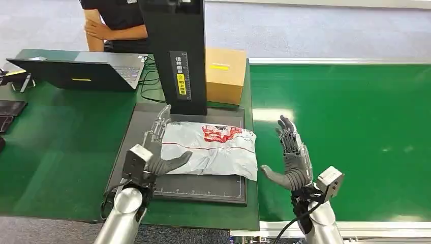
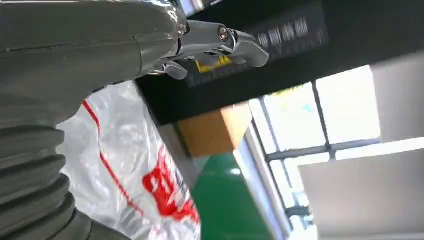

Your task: Moved the parcel from conveyor to table for the left to box.

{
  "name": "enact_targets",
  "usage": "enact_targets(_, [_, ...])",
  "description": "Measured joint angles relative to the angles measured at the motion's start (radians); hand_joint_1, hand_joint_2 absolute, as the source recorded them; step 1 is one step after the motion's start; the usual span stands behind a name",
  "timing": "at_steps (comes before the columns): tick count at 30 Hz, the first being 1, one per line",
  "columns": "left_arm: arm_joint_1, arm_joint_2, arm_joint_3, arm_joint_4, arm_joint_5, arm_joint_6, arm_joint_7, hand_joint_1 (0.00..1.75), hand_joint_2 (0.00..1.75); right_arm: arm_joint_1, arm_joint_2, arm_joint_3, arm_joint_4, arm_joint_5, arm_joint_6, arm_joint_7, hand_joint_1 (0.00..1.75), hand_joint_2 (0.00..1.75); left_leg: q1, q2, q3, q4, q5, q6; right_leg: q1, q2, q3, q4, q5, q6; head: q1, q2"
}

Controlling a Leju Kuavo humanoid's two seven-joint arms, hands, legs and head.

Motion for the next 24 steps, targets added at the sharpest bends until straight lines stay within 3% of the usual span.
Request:
enact_targets(6, [-0.013, 0.003, -0.093, 0.031, -0.122, -0.018, 0.044, 0.0, 1.75, 0.009, 0.01, -0.032, -0.016, -0.003, 0.001, 0.004, 0.0, 1.75, 0.0, 0.0, 0.0, 0.0, 0.0, 0.0, 0.0, 0.0, 0.0, 0.0, 0.0, 0.0, 0.0, 0.0])
enact_targets(24, [-0.061, 0.02, -0.182, 0.109, -0.281, -0.007, 0.083, 0.0, 1.75, 0.029, 0.014, -0.057, -0.038, 0.005, -0.003, 0.012, 0.0, 1.75, 0.0, 0.0, 0.0, 0.0, 0.0, 0.0, 0.0, 0.0, 0.0, 0.0, 0.0, 0.0, 0.0, 0.0])
